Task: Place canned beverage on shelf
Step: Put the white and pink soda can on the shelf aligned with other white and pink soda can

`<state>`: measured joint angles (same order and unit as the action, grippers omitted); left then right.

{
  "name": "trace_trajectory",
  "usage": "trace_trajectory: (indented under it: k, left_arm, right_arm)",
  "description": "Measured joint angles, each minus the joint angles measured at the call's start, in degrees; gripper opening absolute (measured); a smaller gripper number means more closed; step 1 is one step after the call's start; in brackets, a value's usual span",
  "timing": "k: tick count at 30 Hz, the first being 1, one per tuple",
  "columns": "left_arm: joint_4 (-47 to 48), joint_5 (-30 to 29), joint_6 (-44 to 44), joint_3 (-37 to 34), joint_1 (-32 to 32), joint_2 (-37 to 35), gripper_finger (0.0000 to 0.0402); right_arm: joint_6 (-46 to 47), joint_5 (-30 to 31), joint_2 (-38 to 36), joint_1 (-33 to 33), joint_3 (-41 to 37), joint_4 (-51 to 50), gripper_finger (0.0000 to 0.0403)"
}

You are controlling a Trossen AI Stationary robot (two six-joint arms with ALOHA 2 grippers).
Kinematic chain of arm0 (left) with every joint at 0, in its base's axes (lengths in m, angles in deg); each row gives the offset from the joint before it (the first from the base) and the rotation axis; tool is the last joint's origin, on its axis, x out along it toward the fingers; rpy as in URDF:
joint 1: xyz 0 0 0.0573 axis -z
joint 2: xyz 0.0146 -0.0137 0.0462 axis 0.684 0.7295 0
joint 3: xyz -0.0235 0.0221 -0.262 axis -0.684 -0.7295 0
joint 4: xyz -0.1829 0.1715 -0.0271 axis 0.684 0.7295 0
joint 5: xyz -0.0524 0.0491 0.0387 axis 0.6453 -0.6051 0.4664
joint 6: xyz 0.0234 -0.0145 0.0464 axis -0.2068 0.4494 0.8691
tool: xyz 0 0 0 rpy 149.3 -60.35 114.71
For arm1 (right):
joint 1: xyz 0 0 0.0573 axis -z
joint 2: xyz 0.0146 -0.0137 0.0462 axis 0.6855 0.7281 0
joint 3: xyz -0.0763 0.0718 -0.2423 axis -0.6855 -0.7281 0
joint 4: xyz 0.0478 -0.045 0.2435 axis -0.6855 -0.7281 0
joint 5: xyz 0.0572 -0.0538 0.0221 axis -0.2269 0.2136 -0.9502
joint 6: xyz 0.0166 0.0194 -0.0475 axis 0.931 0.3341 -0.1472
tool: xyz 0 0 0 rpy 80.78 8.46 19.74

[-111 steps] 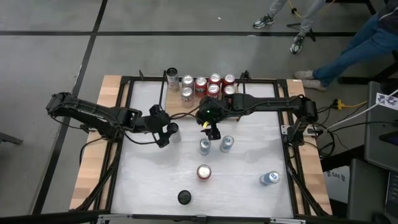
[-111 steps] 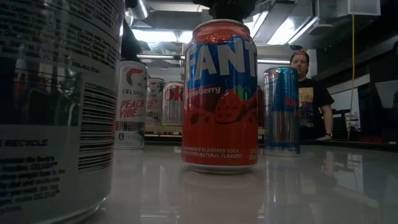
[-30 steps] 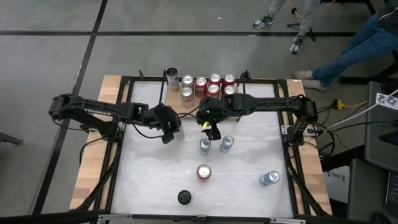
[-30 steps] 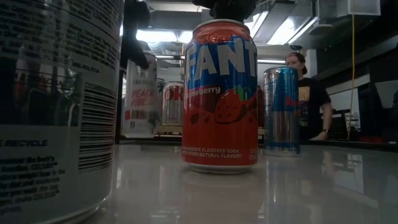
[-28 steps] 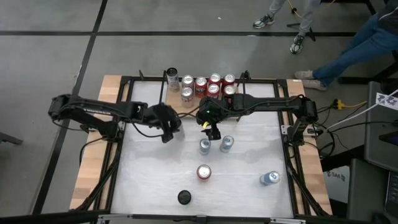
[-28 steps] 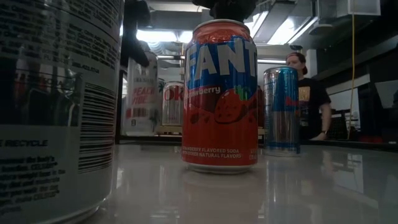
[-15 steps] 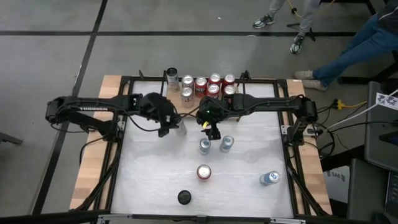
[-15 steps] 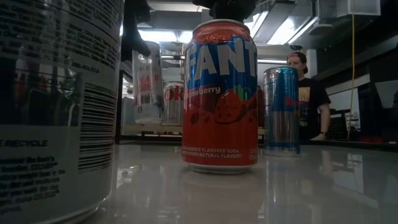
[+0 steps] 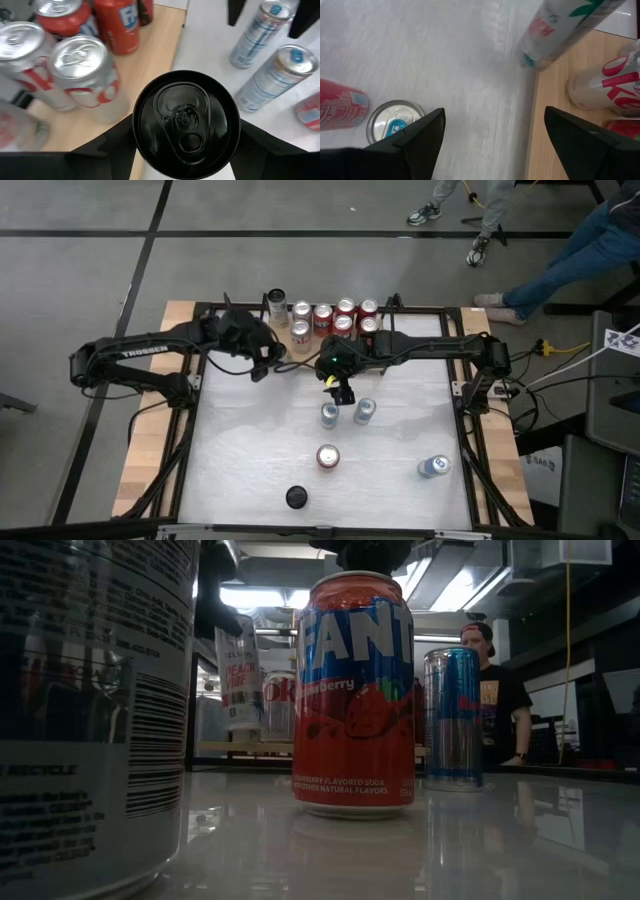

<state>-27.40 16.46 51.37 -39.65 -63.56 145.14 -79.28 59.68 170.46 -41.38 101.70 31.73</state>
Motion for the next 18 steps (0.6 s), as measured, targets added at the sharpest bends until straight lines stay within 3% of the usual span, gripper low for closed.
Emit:
trace_trajectory:
  k: [18]
  left_arm:
    - [0.21, -0.09, 8.46, 0.0, -10.54, -0.47, 0.0237]
  right_arm:
    - [0.0, -0.02, 0.0, 0.0, 0.0, 0.27, 0.0331]
